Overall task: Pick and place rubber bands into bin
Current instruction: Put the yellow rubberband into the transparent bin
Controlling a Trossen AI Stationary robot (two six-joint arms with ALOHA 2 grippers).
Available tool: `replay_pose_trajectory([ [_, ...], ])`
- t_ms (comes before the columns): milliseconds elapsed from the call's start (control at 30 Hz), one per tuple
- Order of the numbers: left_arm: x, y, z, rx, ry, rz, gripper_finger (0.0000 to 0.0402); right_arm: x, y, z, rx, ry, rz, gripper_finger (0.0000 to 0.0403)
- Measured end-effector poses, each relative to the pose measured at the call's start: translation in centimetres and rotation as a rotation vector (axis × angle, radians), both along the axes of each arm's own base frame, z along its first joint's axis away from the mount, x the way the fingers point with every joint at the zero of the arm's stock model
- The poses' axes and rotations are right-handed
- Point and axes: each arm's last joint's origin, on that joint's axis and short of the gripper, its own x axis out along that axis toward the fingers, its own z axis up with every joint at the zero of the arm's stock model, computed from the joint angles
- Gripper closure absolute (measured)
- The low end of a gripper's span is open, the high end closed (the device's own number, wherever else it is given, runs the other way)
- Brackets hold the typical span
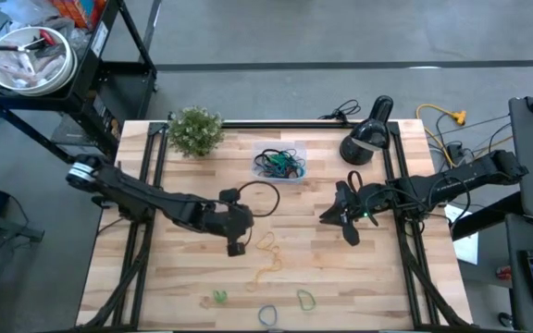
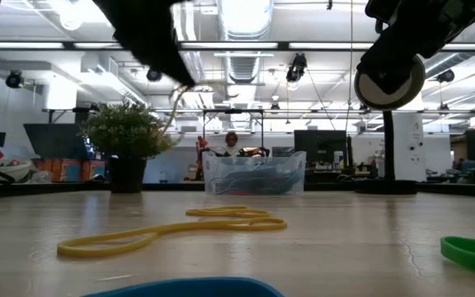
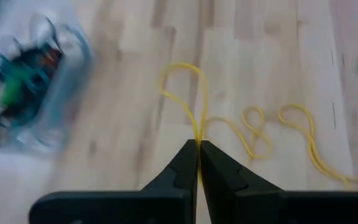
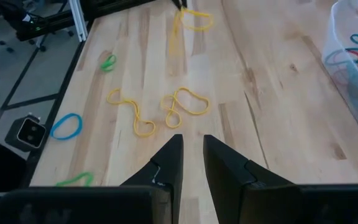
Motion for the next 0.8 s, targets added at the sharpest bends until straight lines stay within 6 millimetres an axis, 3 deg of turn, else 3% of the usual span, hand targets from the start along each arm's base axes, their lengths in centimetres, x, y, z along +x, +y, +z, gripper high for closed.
replay_pose_trajectory([
  [167,0.4,0.6,2.2,0.081,-0.067,0.006,0.0402,0.0,-0.1,0.0,-0.012,-0.004,-0.022,0.0344],
  [400,1.2,2.9,3.3,0.137,-0.085,0.044,0.0402,0.0,-0.1,0.0,-0.026,-0.007,-0.045,0.0344],
  [800,2.2,10.3,4.3,0.26,-0.095,0.173,0.0401,0.1,-0.2,0.0,-0.04,-0.01,-0.068,0.0344],
])
